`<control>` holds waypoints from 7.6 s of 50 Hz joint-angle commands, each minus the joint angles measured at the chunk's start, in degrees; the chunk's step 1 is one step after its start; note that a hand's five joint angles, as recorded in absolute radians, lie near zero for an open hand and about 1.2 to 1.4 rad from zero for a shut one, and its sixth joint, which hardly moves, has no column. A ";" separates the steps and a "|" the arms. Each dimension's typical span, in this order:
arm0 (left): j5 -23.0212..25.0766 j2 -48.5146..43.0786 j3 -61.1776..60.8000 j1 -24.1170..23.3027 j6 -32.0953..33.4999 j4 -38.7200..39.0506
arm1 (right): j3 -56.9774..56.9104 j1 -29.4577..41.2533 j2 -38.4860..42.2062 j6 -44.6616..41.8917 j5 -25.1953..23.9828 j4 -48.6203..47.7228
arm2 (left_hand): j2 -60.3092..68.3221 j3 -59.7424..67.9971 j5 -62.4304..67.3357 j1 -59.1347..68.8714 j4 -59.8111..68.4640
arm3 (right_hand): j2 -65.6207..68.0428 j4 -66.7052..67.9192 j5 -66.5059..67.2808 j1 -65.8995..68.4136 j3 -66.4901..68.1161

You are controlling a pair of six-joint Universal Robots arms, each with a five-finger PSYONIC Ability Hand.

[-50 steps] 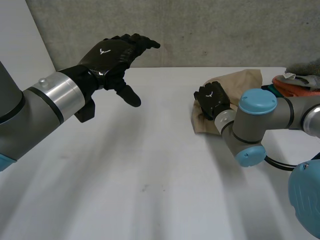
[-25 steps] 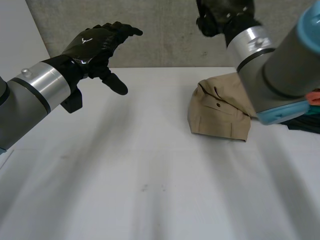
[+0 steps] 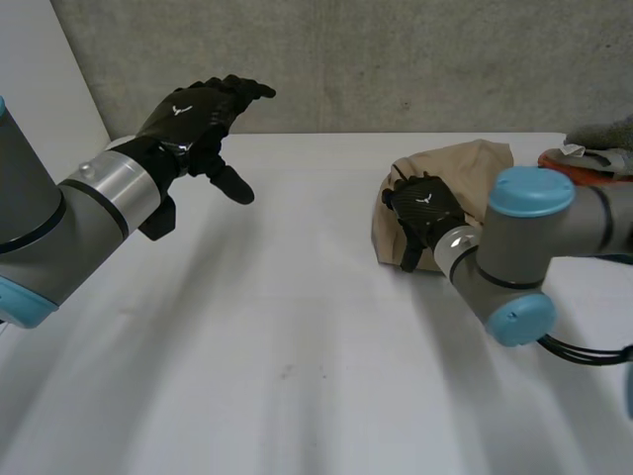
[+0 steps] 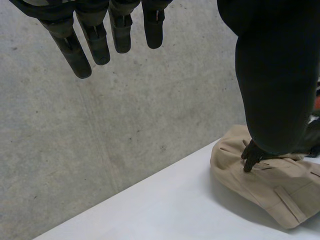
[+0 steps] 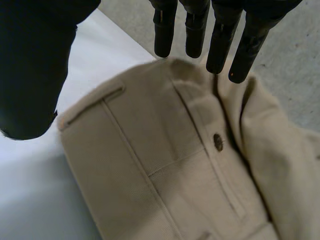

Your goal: Fold the laundry.

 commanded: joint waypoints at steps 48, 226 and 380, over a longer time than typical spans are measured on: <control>-3.20 12.69 1.23 11.48 -7.44 2.36 | -14.44 10.44 -24.06 8.50 7.65 -10.57 | 1.22 0.70 0.39 1.43 1.25 | 62.08 62.15 62.10 63.36 62.47; -19.46 -42.13 51.13 1.02 15.58 12.12 | -8.52 -6.09 -1.76 3.43 8.61 -10.64 | 68.15 67.63 67.32 68.36 68.18 | 14.59 14.66 14.61 15.87 14.98; -16.29 14.79 -24.16 -4.25 23.84 -22.59 | 36.19 -10.74 -35.66 -16.89 -7.73 18.51 | 68.15 67.63 67.32 68.36 68.18 | 62.08 62.15 62.10 63.36 62.47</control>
